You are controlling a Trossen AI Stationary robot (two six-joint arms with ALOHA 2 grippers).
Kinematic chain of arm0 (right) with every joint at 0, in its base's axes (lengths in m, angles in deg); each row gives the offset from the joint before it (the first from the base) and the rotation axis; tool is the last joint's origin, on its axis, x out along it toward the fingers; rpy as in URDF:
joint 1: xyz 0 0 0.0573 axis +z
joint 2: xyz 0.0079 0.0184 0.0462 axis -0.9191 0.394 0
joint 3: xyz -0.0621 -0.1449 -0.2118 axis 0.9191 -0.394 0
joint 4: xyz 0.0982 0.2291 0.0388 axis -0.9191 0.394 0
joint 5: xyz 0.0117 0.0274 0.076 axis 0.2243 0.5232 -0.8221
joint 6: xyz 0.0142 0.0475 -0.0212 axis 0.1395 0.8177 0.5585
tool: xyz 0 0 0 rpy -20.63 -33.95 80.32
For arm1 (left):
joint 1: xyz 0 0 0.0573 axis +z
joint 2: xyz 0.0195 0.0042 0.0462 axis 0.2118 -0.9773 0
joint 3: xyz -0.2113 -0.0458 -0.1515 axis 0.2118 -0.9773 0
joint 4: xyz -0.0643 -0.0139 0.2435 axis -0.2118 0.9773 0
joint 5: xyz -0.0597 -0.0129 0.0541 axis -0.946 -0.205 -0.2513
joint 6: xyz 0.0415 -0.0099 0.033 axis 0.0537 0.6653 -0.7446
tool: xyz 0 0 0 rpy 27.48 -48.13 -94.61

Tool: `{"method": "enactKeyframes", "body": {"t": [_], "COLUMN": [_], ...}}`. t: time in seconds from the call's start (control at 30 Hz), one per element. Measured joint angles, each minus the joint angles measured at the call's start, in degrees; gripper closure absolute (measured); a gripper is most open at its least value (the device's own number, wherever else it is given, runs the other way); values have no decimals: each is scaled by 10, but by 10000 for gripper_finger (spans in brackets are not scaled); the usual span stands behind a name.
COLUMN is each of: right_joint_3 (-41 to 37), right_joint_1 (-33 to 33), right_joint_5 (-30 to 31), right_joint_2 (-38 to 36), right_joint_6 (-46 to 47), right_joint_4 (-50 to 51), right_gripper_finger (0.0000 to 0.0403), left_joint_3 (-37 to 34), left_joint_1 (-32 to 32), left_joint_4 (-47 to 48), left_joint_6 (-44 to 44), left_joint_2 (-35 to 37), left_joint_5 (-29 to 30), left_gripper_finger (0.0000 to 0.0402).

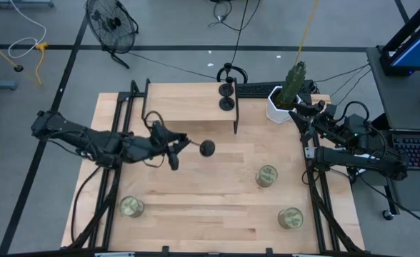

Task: Pick & Place candle stick holders
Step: Put the candle holder on the shelf

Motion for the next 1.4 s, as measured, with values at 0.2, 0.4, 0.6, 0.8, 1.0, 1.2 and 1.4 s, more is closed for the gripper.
{"method": "enactKeyframes", "body": {"t": [0.2, 0.4, 0.6, 0.8, 1.0, 1.2, 1.4], "right_joint_3": [0, 0, 0, 0, 0, 0, 0], "right_joint_1": [0, 0, 0, 0, 0, 0, 0], "right_joint_5": [0, 0, 0, 0, 0, 0, 0], "right_joint_2": [0, 0, 0, 0, 0, 0, 0], "right_joint_6": [0, 0, 0, 0, 0, 0, 0], "right_joint_4": [0, 0, 0, 0, 0, 0, 0], "right_gripper_finger": [195, 195, 195, 195, 195, 195, 195], "left_joint_3": [43, 140, 248, 325, 375, 393, 394], "left_joint_1": [49, 93, 144, 208, 263, 301, 327], "left_joint_4": [-2, 55, 122, 125, 173, 182, 200], "left_joint_6": [-61, -133, -211, -253, -242, -212, -186], "left_joint_2": [-1, -34, -112, -181, -231, -243, -243], "left_joint_5": [0, 0, 6, -2, -46, -93, -113], "left_gripper_finger": [270, 264, 270, 266, 265, 270, 260]}}
